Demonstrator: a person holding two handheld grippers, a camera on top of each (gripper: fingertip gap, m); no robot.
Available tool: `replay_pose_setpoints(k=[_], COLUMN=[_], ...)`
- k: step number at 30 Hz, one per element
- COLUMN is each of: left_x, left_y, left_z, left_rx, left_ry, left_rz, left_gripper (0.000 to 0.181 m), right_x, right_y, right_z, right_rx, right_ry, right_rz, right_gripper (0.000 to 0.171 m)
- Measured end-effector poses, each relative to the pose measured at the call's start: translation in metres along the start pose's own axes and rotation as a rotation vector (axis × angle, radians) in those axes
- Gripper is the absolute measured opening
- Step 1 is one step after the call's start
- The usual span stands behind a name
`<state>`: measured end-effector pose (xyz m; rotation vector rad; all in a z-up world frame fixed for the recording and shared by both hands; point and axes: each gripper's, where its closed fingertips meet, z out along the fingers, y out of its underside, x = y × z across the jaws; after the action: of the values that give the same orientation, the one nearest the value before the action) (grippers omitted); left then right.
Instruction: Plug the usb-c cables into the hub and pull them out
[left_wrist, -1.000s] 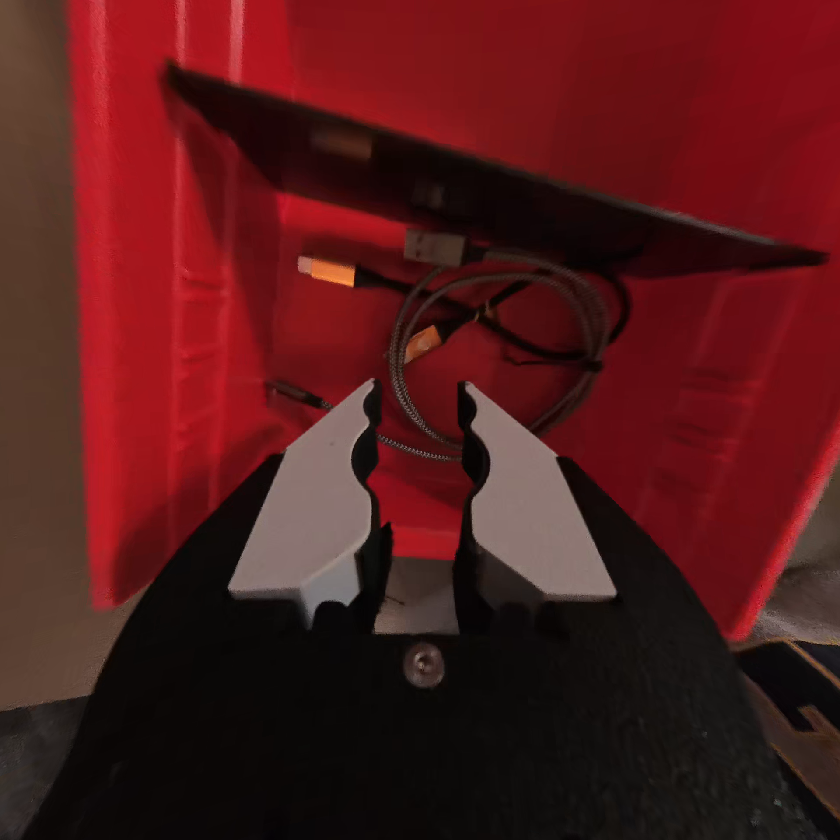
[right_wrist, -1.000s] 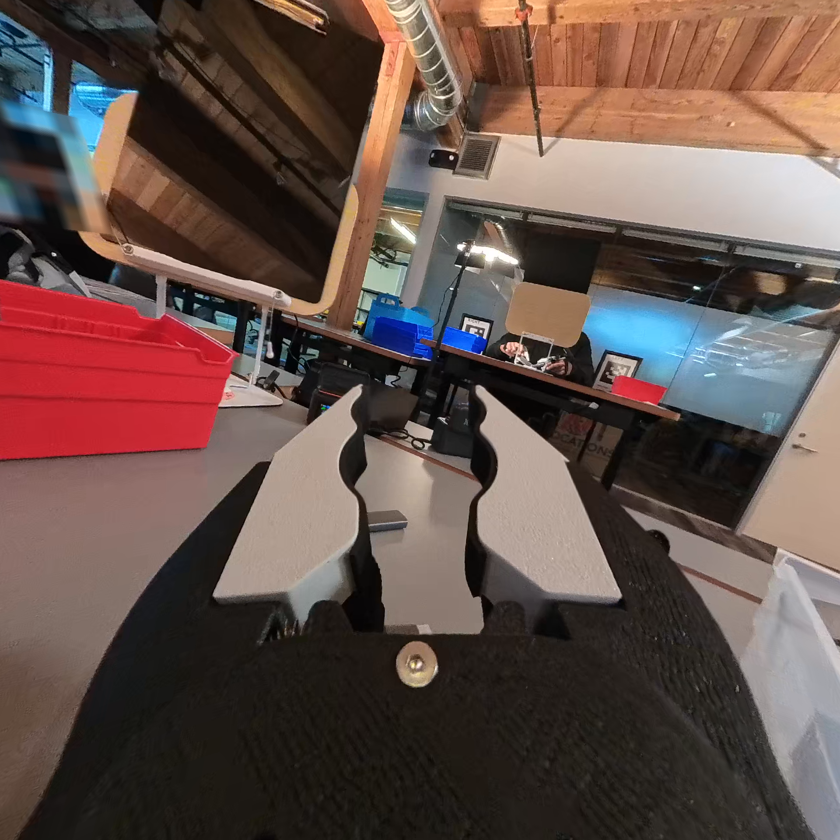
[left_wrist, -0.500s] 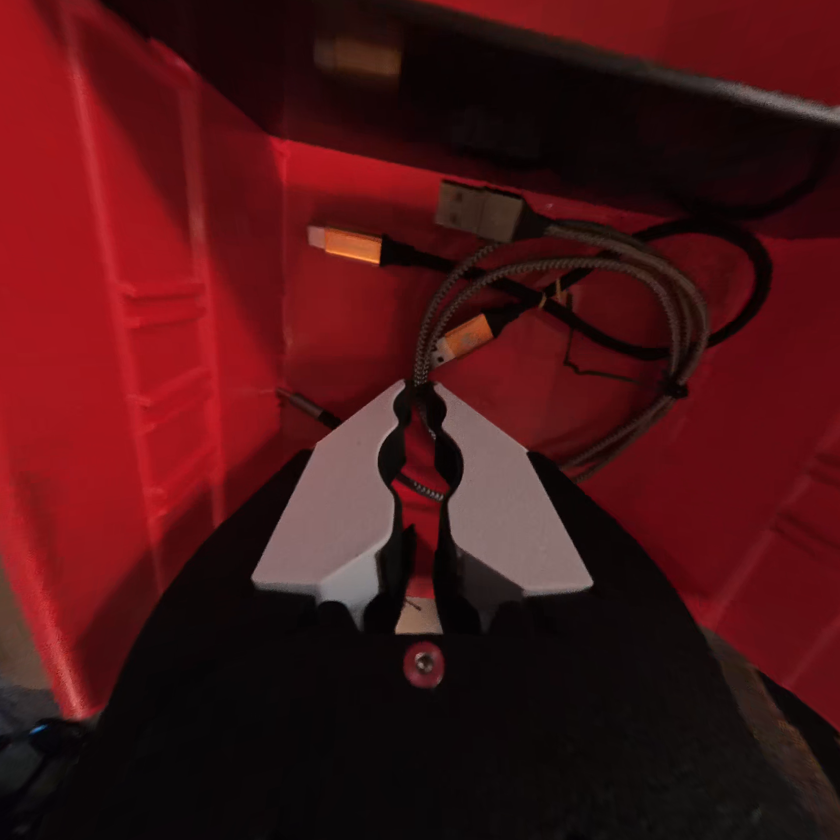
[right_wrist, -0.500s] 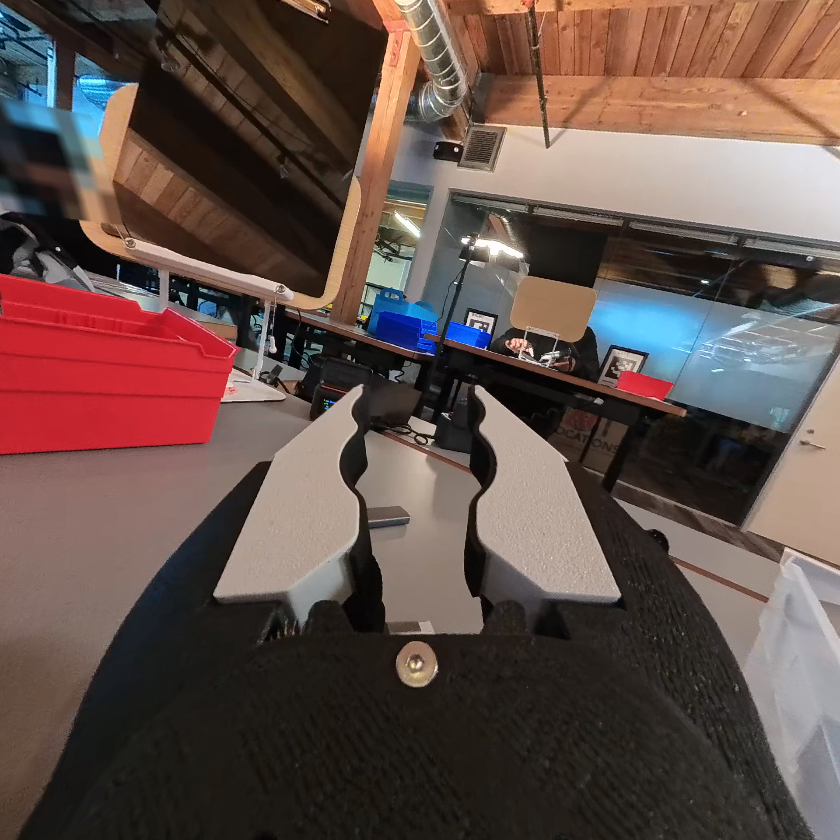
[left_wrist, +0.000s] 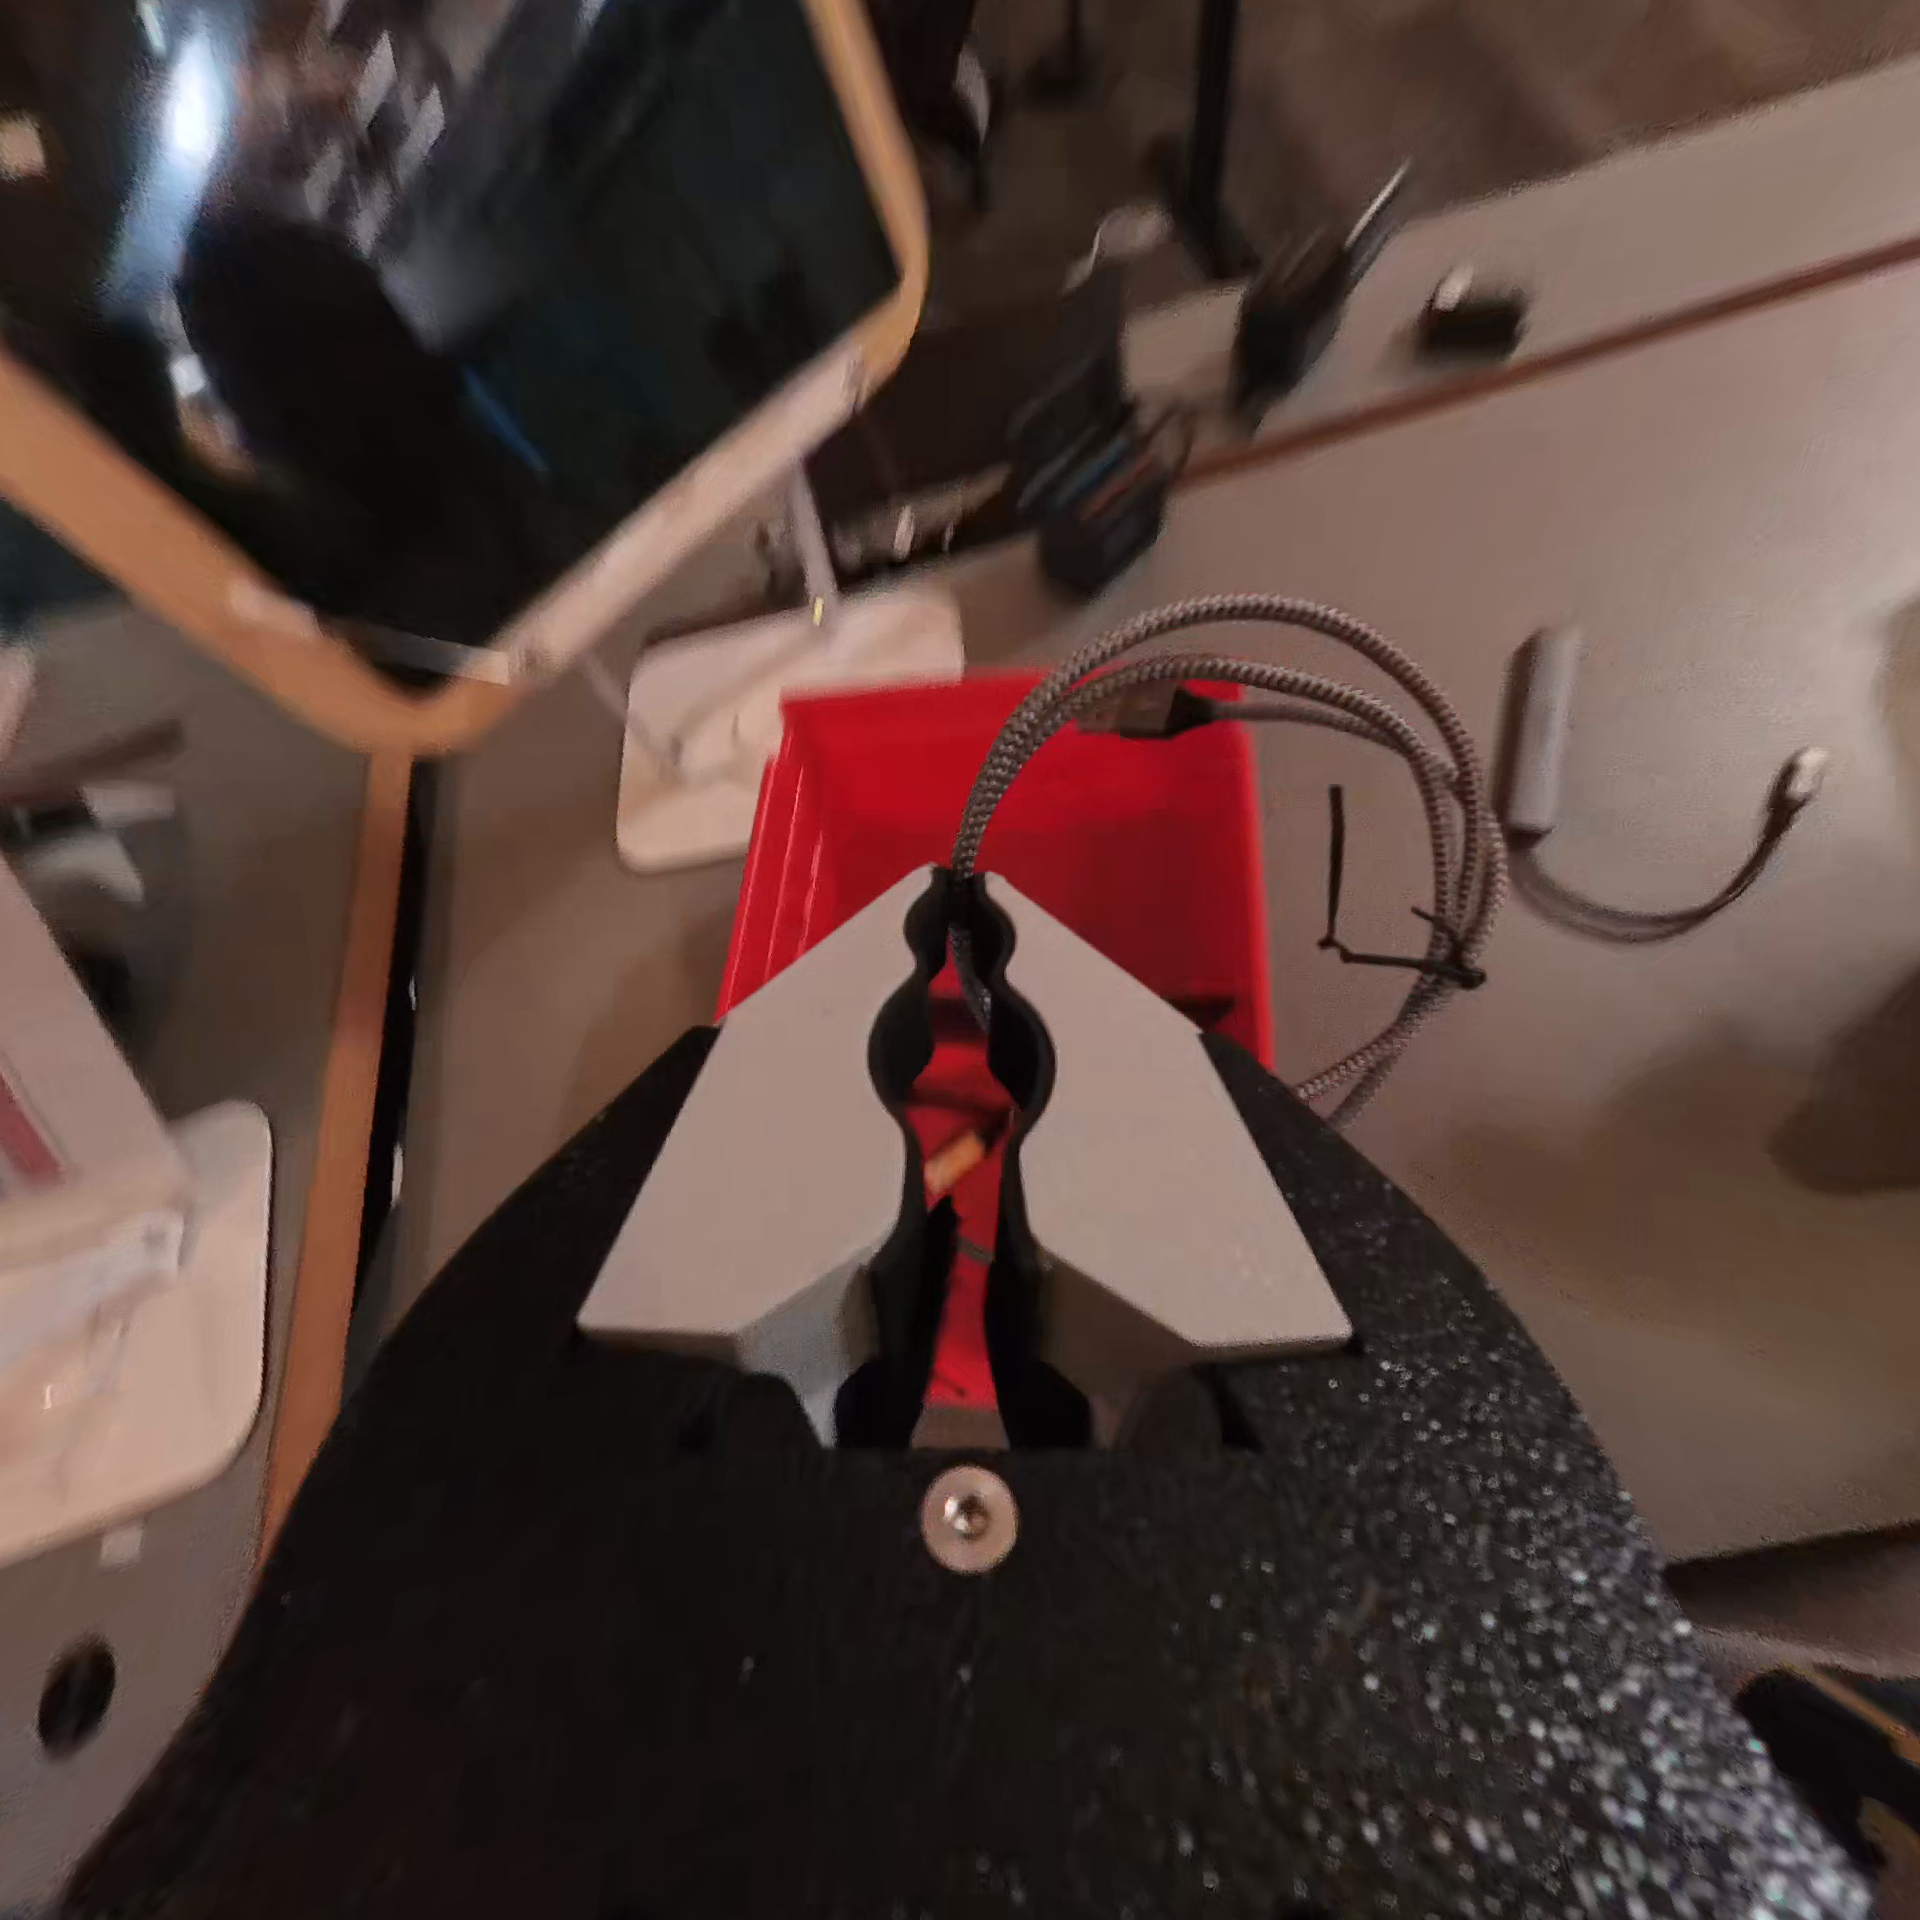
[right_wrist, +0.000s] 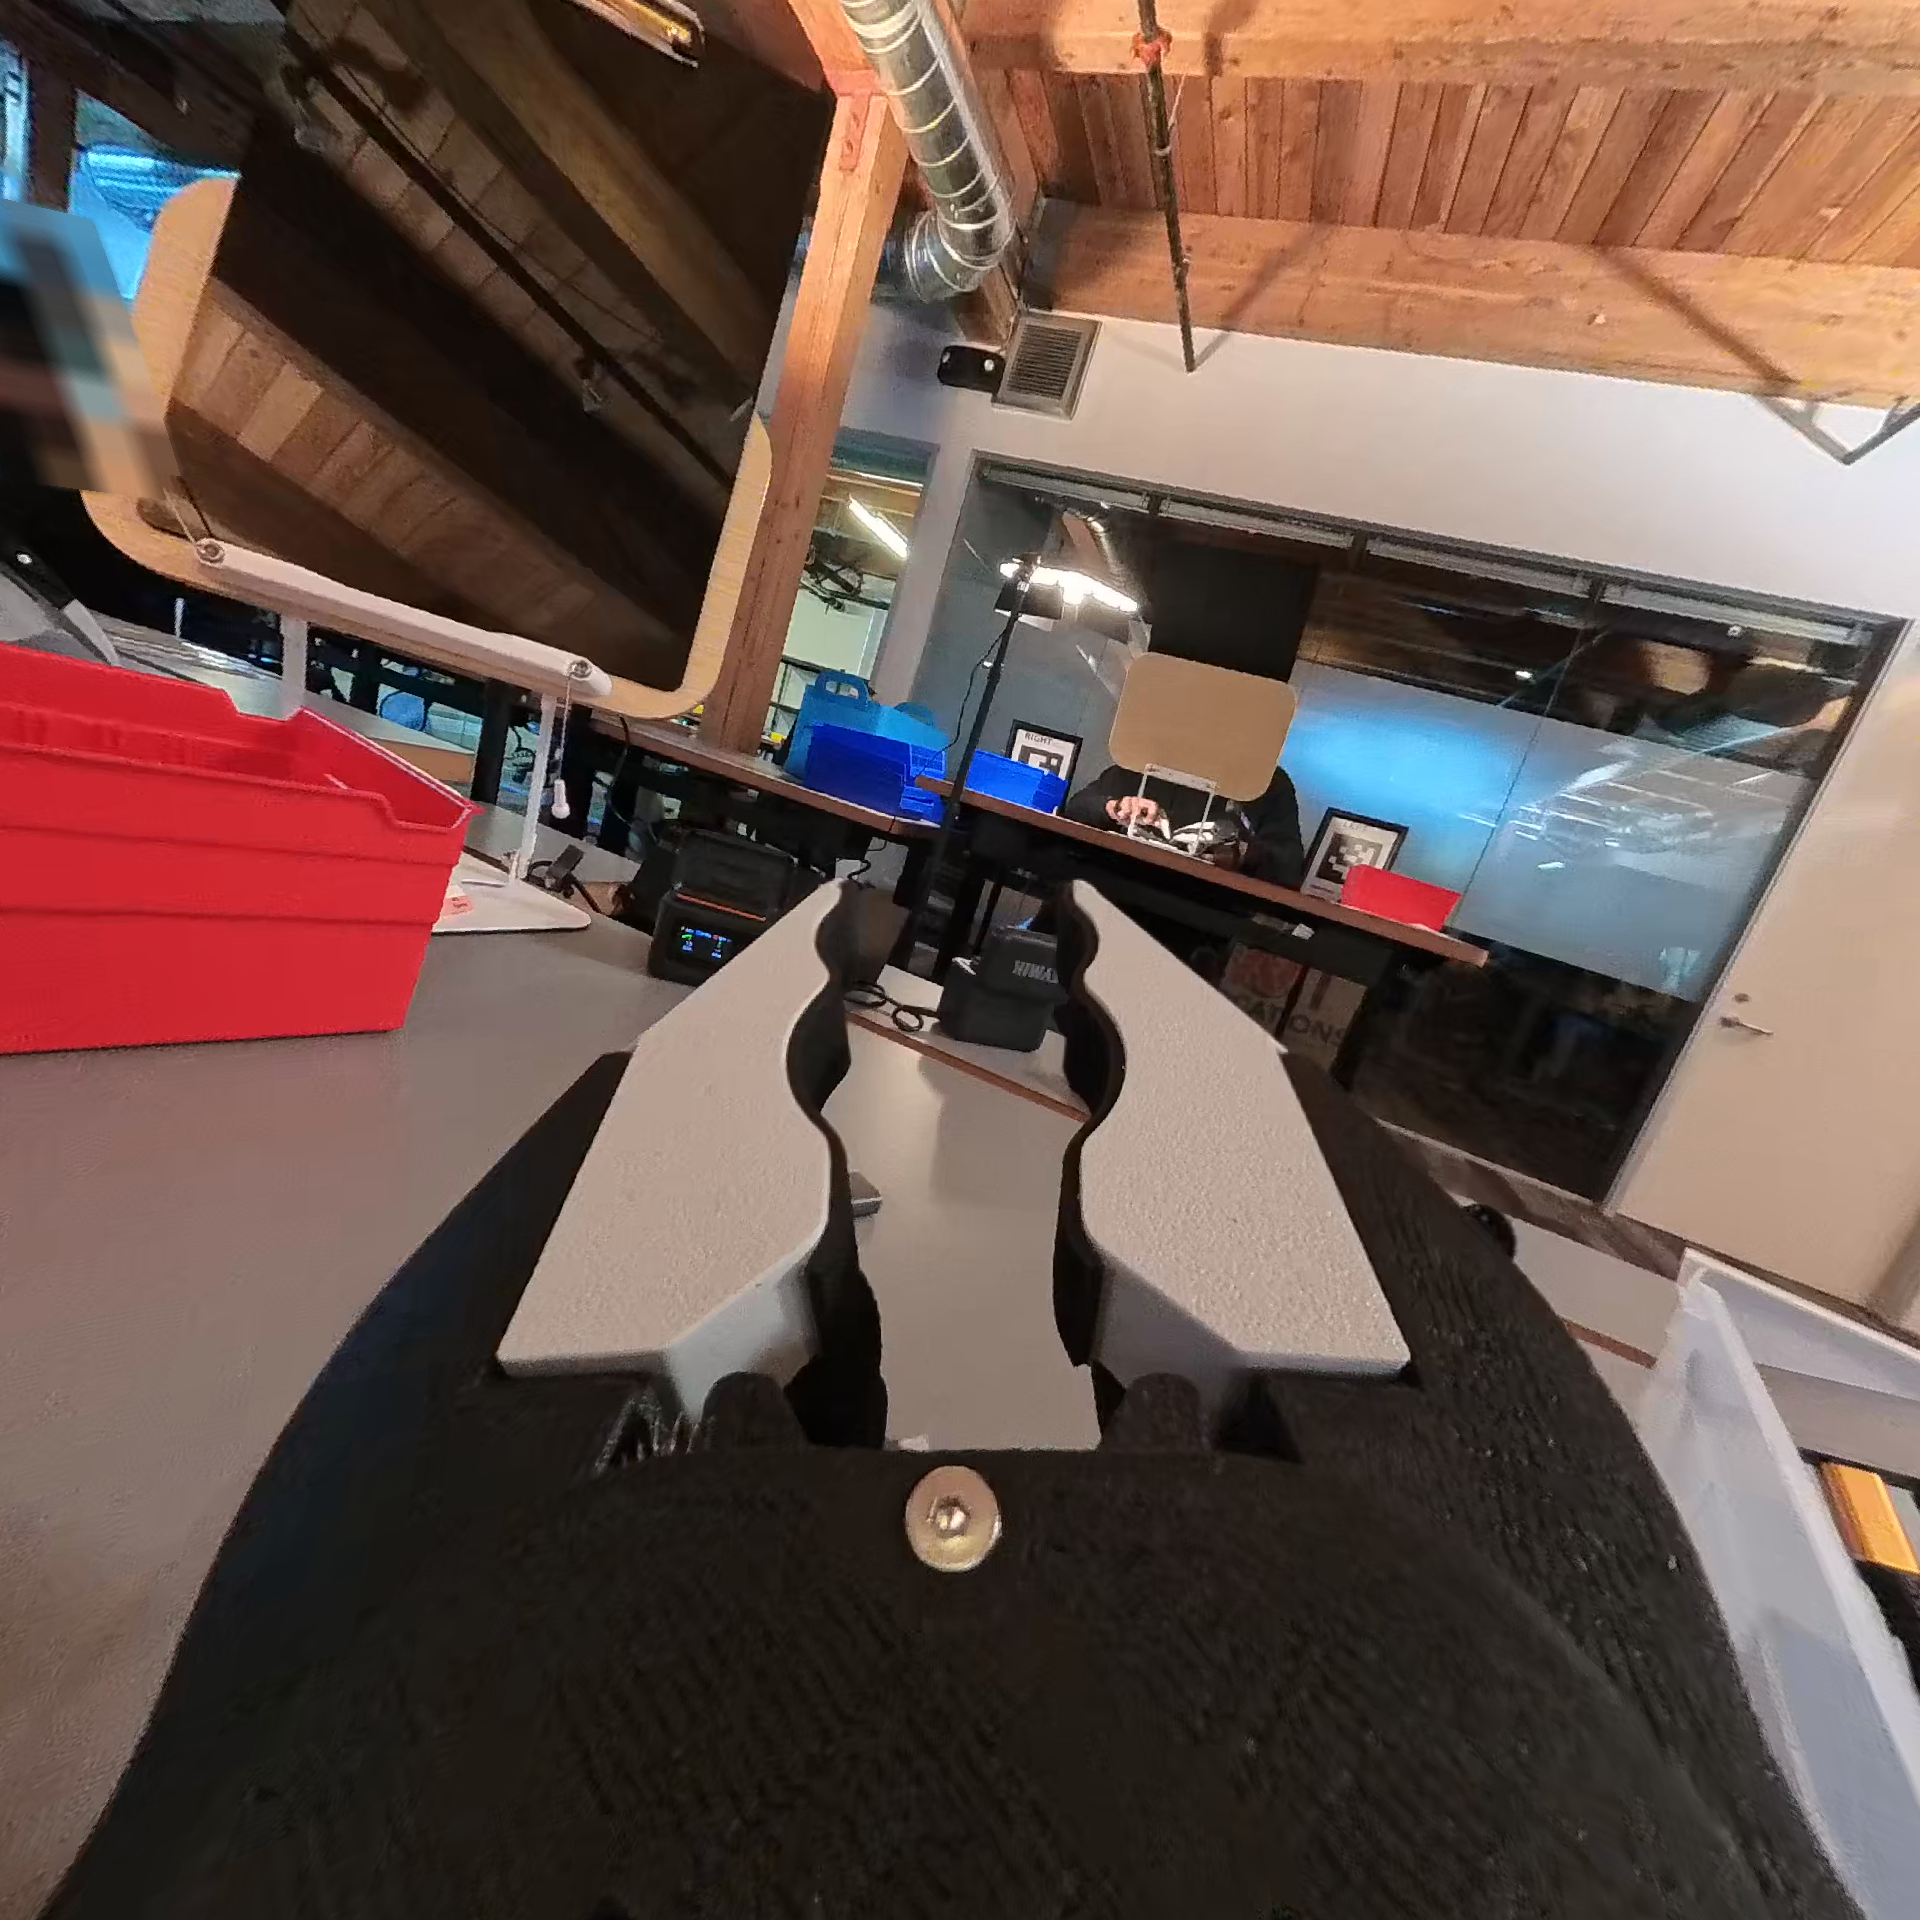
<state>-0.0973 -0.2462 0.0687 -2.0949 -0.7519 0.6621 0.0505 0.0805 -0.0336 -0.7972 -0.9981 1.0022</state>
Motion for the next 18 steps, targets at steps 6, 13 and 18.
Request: replay_pose_setpoints(k=[6, 13, 18], left_x=[0.103, 0.199, 0.245], left_y=[-0.073, -0.043, -0.006], left_z=[0.017, 0.133, 0.194], left_rx=[0.035, -0.175, -0.255], left_ry=[0.287, 0.523, 0.533], left_rz=[0.126, 0.083, 0.121], left_gripper=[0.001, 0.001, 0.001], right_x=[0.010, 0.020, 0.020], right_y=[-0.009, -0.011, -0.015], right_z=[-0.007, -0.009, -0.009], right_rx=[0.033, 0.039, 0.048], right_ry=[0.042, 0.069, 0.070], right_rz=[0.007, 0.004, -0.018], right_gripper=[0.037, 0.036, 0.036])
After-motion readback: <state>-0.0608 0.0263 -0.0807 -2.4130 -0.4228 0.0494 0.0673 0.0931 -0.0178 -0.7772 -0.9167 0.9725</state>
